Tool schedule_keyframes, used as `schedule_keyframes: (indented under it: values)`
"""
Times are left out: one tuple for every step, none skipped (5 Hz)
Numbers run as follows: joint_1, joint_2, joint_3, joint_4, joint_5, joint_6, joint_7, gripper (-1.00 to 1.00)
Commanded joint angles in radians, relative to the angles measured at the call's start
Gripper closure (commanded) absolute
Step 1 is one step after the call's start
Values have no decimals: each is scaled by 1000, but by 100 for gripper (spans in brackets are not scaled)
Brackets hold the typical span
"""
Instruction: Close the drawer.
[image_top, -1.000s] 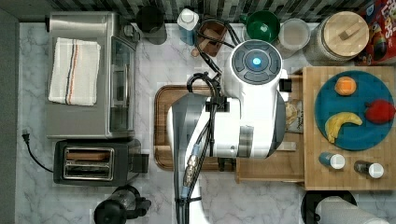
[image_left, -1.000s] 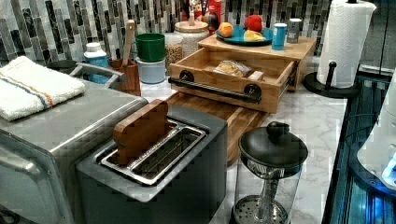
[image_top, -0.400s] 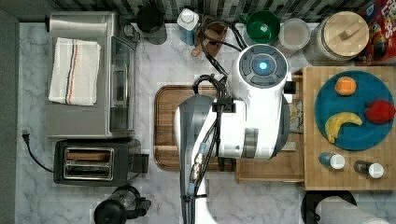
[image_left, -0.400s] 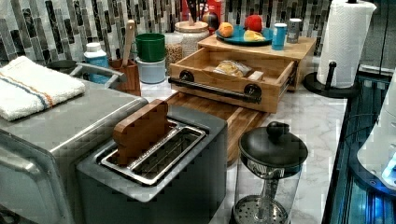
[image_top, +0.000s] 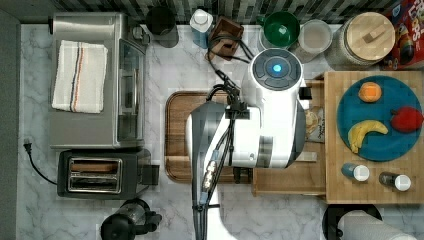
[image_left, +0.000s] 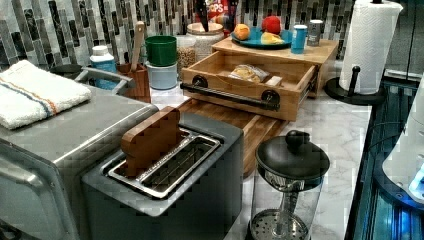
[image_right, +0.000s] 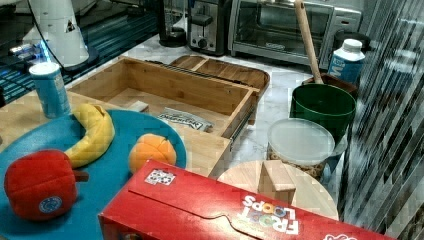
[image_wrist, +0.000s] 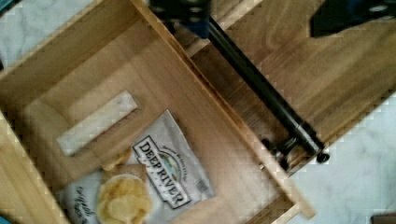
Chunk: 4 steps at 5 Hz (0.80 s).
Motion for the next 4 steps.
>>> schedule_keyframes:
  values:
    - [105, -119, 86, -149, 55, 127, -214, -100]
    - [116, -149, 116, -235, 59, 227, -235, -100]
    - [113, -143, 135, -273, 86, 277, -284, 100]
    - [134, -109, 112, -294, 91, 317, -354, 100]
